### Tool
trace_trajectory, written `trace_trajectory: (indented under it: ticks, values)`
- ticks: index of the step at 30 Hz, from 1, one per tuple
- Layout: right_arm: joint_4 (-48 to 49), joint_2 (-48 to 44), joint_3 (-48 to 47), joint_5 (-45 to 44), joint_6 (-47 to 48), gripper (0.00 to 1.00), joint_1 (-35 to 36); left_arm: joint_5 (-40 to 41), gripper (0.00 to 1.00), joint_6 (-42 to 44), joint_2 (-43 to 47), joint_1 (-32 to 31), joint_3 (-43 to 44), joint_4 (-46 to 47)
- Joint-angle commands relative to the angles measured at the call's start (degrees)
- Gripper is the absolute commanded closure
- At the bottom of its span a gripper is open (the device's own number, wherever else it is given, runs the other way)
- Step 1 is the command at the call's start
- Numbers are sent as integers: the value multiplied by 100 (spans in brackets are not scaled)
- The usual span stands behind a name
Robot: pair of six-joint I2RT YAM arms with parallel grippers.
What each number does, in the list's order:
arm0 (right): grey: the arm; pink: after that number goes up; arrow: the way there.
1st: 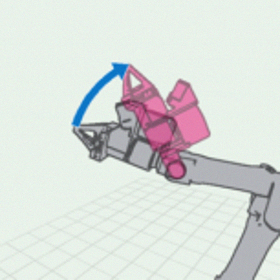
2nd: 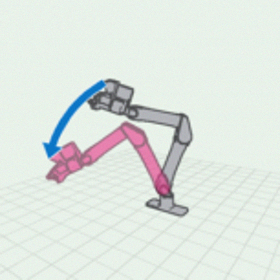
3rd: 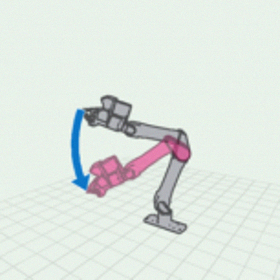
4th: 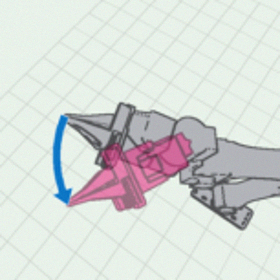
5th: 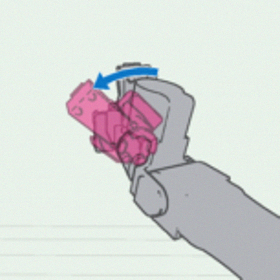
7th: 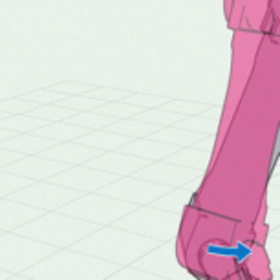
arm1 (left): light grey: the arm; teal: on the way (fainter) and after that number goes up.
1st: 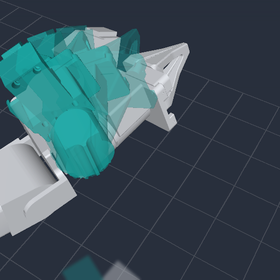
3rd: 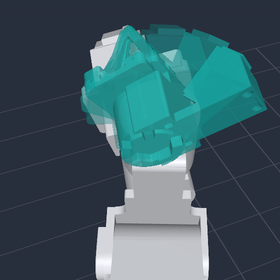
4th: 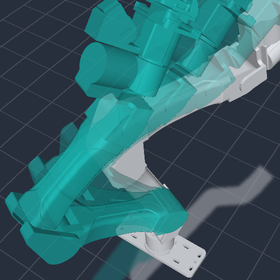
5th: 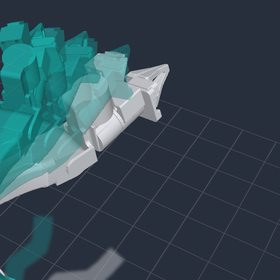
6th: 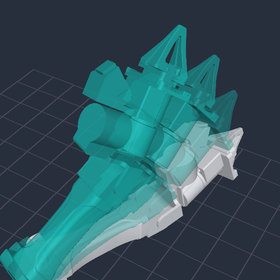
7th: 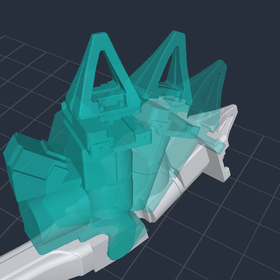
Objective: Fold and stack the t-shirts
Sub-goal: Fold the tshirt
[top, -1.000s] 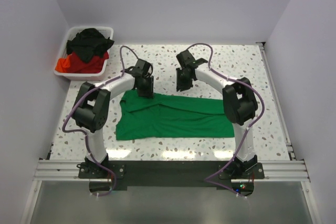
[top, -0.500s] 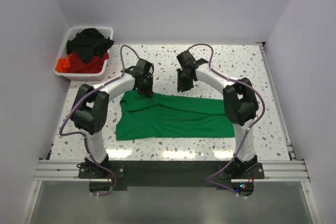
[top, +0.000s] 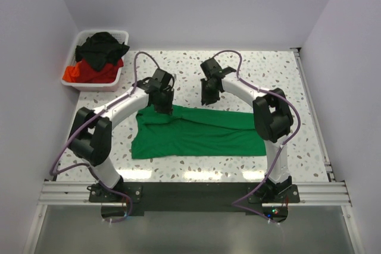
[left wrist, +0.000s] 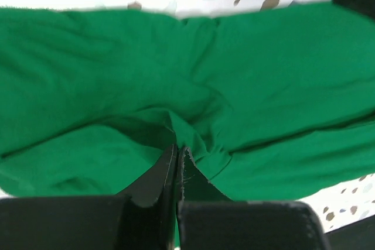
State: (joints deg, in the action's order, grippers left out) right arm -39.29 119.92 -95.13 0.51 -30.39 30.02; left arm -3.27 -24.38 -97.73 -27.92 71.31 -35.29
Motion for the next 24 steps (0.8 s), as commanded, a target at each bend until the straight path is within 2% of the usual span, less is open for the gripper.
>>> trace_trajectory:
  ticks: [1, 7, 8, 10, 13, 24]
  values:
    - [-62, -338, -58, -78, 51, 76, -5, 125, 99, 171, 474, -55, -301, -470]
    - [-97, -241, -199, -60, 95, 76, -14, 81, 92, 39, 931, -169, -741, -672]
    - [-114, -215, -233, -60, 104, 76, -14, -41, 79, 30, 1053, -257, -915, -664]
    - [-132, -188, -269, -69, 112, 76, 4, -60, 65, 30, 1116, -336, -1083, -672]
    - [-149, -118, -356, 89, 139, 76, -5, -51, 59, 13, 1160, -486, -1250, -672]
    - [-228, -118, -603, 379, 288, 75, 135, 1301, 57, -989, 1722, -530, -1163, -436]
